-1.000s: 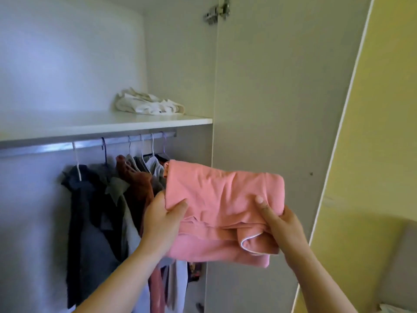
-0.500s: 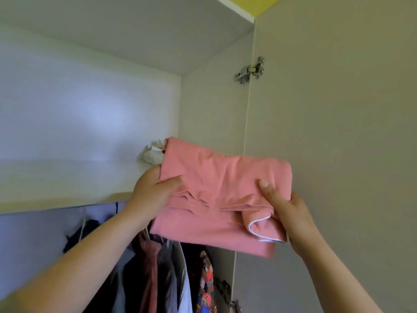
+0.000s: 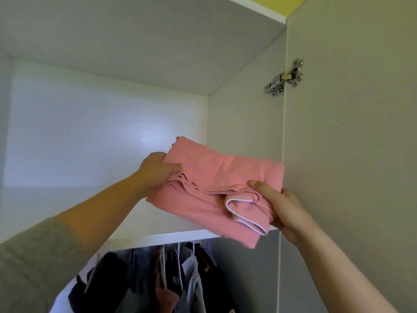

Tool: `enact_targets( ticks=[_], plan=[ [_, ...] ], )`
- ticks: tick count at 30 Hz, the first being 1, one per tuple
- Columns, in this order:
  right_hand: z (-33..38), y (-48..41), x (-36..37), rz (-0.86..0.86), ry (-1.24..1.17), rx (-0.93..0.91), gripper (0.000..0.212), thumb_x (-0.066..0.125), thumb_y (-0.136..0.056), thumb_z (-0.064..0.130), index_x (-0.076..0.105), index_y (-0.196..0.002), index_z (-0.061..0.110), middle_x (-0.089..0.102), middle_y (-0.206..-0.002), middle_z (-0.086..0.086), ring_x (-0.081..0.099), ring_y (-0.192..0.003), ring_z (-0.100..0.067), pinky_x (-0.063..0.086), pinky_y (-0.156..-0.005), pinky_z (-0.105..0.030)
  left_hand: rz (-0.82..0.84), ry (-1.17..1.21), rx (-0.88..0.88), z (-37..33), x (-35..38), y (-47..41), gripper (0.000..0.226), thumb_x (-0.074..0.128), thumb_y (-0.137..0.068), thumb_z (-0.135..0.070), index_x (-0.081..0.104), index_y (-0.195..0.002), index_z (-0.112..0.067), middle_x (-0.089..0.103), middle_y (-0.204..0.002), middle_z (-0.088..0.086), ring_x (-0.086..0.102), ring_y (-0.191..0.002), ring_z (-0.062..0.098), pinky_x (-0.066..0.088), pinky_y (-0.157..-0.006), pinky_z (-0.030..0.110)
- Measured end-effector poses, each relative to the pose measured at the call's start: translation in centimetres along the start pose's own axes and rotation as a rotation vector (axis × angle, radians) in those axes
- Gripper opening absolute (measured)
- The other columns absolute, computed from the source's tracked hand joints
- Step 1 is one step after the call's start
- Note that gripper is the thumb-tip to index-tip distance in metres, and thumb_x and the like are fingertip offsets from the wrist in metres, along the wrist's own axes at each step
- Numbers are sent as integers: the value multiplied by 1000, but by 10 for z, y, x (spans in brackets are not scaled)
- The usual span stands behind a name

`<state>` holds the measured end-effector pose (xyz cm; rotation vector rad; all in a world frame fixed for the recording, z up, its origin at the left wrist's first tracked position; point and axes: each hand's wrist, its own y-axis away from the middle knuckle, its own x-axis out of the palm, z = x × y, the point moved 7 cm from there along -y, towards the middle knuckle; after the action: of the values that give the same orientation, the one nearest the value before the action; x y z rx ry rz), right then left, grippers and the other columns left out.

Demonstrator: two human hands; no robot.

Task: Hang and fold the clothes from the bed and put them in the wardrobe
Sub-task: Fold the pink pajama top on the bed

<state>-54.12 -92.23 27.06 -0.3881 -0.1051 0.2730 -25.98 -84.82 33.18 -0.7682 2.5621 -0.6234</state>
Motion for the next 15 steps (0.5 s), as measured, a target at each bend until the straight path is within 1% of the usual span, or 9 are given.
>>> enact_targets(
  ticks=[1,3,6,8,10,12,13,14,15],
  plan=[
    [-3,-9,2,-1,-16,8,43,79,-77,34,69,-109,7,77,-96,-8,73,-90,-26,59,-76,-37,7,0,2,3,0,-9,23,72,-84,-17,68,-103,-4,71,-101,12,68,-91,30,55,-80,40],
    [-6,-26,5,-20,-35,8,43,80,-76,32,68,-109,7,76,-97,-8,72,-93,-27,58,-80,-39,39,20,0,11,0,-29,23,72,-85,-15,69,-103,-3,72,-101,14,69,-93,31,56,-86,44],
    [-1,-55,13,-99,-35,-70,45,82,-74,26,65,-112,7,76,-99,-8,73,-88,-24,59,-75,-36,134,80,8,26,0,-63,26,72,-85,-12,68,-109,-2,71,-107,13,68,-99,31,55,-91,44],
    [8,-74,19,-183,16,-145,47,83,-73,25,64,-112,9,74,-102,-8,71,-89,-23,58,-75,-35,189,102,9,36,1,-88,30,73,-84,-13,66,-112,-3,71,-109,12,68,-101,29,56,-85,38],
    [15,-92,24,-257,81,-208,47,85,-71,28,65,-109,11,72,-101,-6,70,-90,-23,57,-75,-35,208,115,7,45,4,-113,34,75,-82,-14,65,-114,-5,71,-110,9,69,-99,24,56,-80,32],
    [25,-112,29,-306,115,-251,46,87,-69,30,67,-106,12,73,-99,-4,70,-88,-21,56,-76,-34,195,84,32,48,7,-143,35,79,-78,-14,67,-111,-7,71,-109,6,68,-98,21,55,-83,31],
    [31,-123,31,-323,119,-269,42,87,-69,29,67,-102,12,73,-98,-4,70,-85,-19,56,-75,-33,188,61,41,45,8,-158,33,81,-76,-14,68,-107,-8,71,-106,5,68,-96,20,55,-82,30],
    [38,-135,33,-340,125,-286,37,87,-69,28,67,-97,14,73,-96,-4,69,-82,-17,56,-72,-31,192,40,35,42,10,-173,31,82,-75,-16,69,-102,-11,71,-100,3,68,-88,18,54,-74,27],
    [45,-145,34,-360,137,-301,33,87,-69,28,67,-92,15,72,-95,-4,68,-78,-15,54,-70,-29,205,18,12,41,12,-188,28,83,-74,-18,68,-98,-13,69,-90,1,65,-74,15,51,-62,23]
  ],
)
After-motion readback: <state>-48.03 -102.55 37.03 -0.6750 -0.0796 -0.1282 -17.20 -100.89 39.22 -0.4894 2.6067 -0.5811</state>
